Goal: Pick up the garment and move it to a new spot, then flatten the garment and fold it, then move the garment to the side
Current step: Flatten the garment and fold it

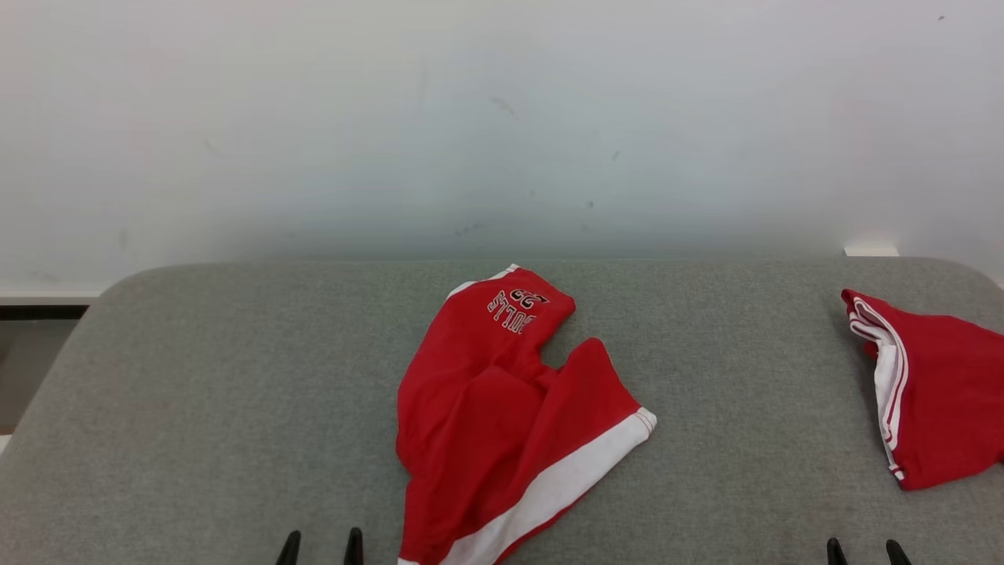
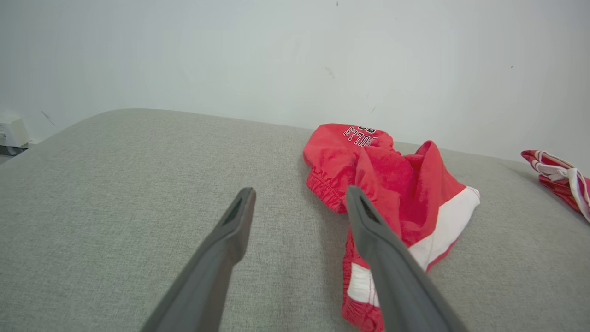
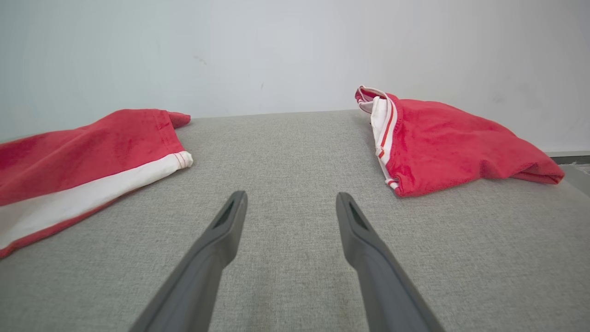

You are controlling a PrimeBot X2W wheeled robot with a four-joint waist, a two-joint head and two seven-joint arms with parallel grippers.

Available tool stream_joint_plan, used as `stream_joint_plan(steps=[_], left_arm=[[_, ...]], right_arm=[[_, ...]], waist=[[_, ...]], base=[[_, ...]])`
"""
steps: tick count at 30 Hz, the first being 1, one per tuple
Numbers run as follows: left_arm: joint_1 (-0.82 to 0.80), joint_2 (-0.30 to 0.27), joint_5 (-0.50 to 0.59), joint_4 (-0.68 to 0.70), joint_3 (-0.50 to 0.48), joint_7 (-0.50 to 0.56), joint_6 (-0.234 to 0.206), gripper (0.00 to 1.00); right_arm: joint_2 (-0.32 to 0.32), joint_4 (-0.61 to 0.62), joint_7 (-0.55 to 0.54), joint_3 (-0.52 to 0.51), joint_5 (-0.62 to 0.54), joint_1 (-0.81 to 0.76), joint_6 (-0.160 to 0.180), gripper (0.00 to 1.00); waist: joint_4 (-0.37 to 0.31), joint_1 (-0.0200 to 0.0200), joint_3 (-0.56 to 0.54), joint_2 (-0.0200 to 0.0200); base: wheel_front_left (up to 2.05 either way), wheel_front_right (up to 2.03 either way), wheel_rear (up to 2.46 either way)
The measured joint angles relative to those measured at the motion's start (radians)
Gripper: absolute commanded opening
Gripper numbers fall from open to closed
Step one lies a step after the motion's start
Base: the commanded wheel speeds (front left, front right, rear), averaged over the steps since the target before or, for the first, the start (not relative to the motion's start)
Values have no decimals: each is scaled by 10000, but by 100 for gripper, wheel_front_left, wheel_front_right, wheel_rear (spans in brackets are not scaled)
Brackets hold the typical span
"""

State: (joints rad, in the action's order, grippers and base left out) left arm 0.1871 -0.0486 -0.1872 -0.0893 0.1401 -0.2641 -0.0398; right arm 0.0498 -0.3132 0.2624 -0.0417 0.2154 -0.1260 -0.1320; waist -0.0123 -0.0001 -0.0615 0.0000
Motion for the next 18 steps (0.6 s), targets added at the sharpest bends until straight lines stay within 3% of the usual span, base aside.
stream_joint_plan(steps=[18], left_arm=[[-62, 0, 892, -29, 163, 0, 309, 100]], right_arm=[[0, 558, 0, 52, -236, 9, -2, 100]], waist=[[172, 0, 84, 0]], base=[[0, 0, 0]])
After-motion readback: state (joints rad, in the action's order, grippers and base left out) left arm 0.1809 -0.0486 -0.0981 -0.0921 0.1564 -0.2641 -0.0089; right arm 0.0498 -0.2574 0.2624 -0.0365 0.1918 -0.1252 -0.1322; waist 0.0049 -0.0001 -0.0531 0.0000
